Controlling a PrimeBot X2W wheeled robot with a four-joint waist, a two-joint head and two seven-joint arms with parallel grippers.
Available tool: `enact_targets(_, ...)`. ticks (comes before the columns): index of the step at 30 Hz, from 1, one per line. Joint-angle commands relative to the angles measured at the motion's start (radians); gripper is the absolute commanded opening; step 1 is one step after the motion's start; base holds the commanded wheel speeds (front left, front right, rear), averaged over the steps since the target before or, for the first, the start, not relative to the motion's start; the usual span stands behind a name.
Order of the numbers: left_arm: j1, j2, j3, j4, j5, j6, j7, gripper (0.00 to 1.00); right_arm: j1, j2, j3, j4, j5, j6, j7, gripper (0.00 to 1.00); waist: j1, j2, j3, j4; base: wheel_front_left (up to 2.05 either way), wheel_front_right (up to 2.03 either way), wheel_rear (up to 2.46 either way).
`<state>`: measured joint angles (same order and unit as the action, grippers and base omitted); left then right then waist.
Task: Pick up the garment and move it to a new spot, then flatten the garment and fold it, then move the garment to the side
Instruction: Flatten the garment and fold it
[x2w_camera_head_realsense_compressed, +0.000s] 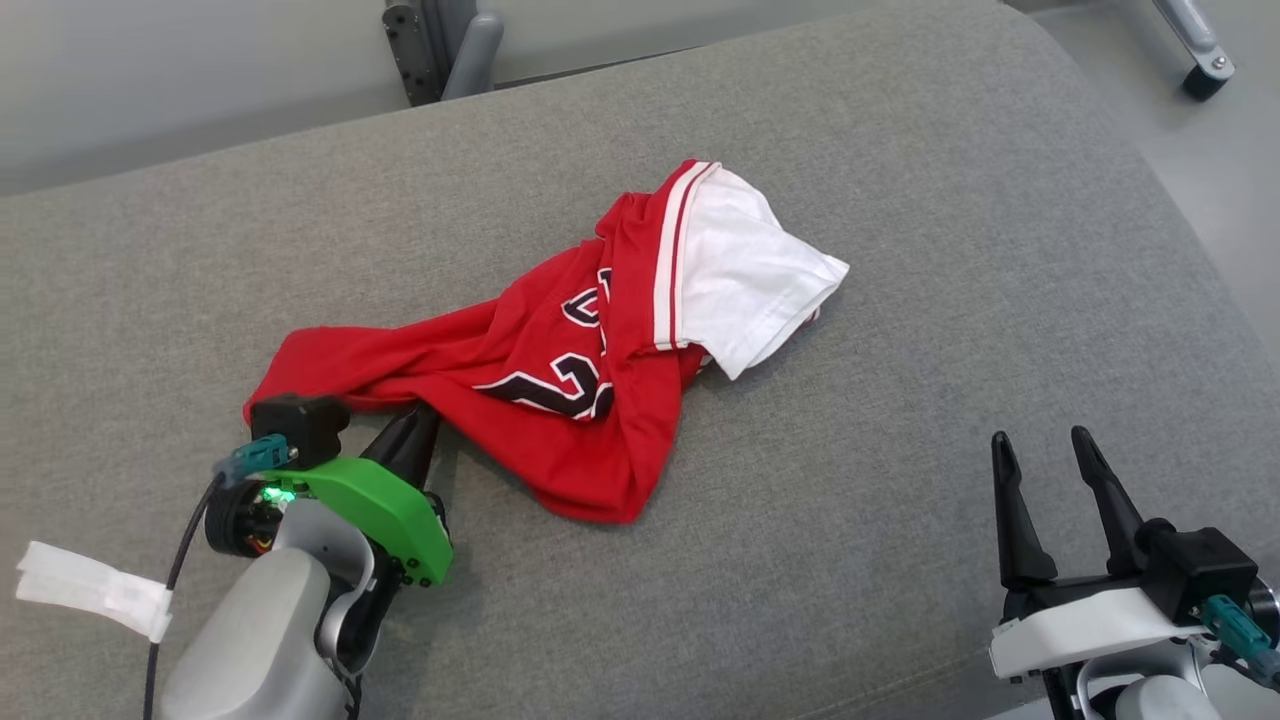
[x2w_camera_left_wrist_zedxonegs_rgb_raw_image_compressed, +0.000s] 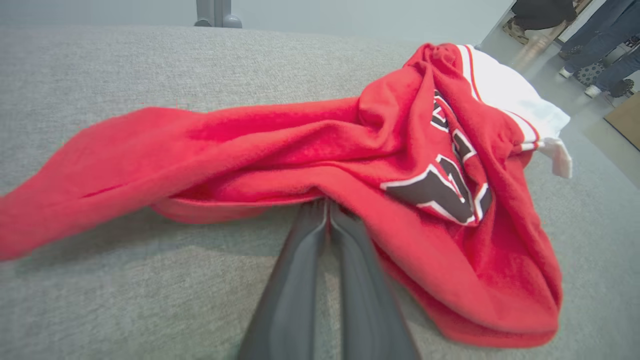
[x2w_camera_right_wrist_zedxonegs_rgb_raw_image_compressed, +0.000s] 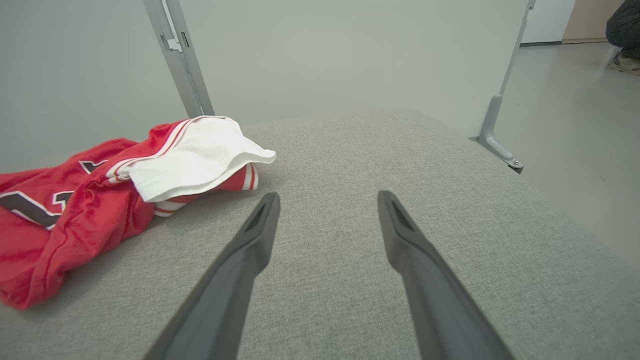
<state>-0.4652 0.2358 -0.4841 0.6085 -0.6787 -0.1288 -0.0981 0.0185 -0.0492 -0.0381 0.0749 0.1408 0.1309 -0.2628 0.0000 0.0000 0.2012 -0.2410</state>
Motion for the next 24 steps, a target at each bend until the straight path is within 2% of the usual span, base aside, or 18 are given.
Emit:
enact_targets(1,0.021,0.025,0.000,-0.044,-0.006,-0.003,0.019,0.00,0.008,-0.003,-0.001,0.000,0.002,0.000,-0.003,1.00,0.0000,0.0000,-0.019,0.017,0.00,0.00,0.00)
enact_targets(5,0.058,0.069,-0.003,-0.197,-0.015,0.028,0.098,0.00,0.022,-0.003,-0.001,0.002,-0.004,0.000,-0.003,1.00,0.0000,0.0000,-0.040,0.040,0.00,0.00,0.00)
enact_targets(6,0.058,0.069,-0.003,-0.197,-0.015,0.028,0.098,0.00,0.022,-0.003,-0.001,0.002,-0.004,0.000,-0.003,1.00,0.0000,0.0000,-0.040,0.040,0.00,0.00,0.00)
enact_targets(11,0.095,0.119,-0.003,-0.434,-0.038,0.081,0.226,0.00,0.037,-0.003,0.003,0.005,-0.012,0.000,-0.003,1.00,0.0000,0.0000,-0.064,0.068,0.00,0.00,0.00)
enact_targets(12,0.103,0.141,0.002,-0.536,-0.052,0.099,0.274,0.00,0.035,-0.003,0.006,0.004,-0.012,0.000,-0.003,1.00,0.0000,0.0000,-0.068,0.075,0.00,0.00,0.00)
enact_targets(16,0.090,0.176,0.016,-0.696,-0.092,0.120,0.374,0.00,0.036,-0.003,0.004,0.003,-0.012,0.000,-0.003,1.00,0.0000,0.0000,-0.073,0.092,0.00,0.00,0.00)
enact_targets(21,0.034,0.204,0.048,-0.806,-0.182,0.133,0.499,0.00,0.032,-0.003,0.009,0.007,-0.014,0.000,-0.003,1.00,0.0000,0.0000,-0.075,0.100,0.00,0.00,0.00)
enact_targets(24,-0.007,0.214,0.082,-0.819,-0.236,0.163,0.565,0.00,0.023,-0.003,0.016,0.009,-0.009,0.000,-0.003,1.00,0.0000,0.0000,-0.070,0.096,0.00,0.00,0.00)
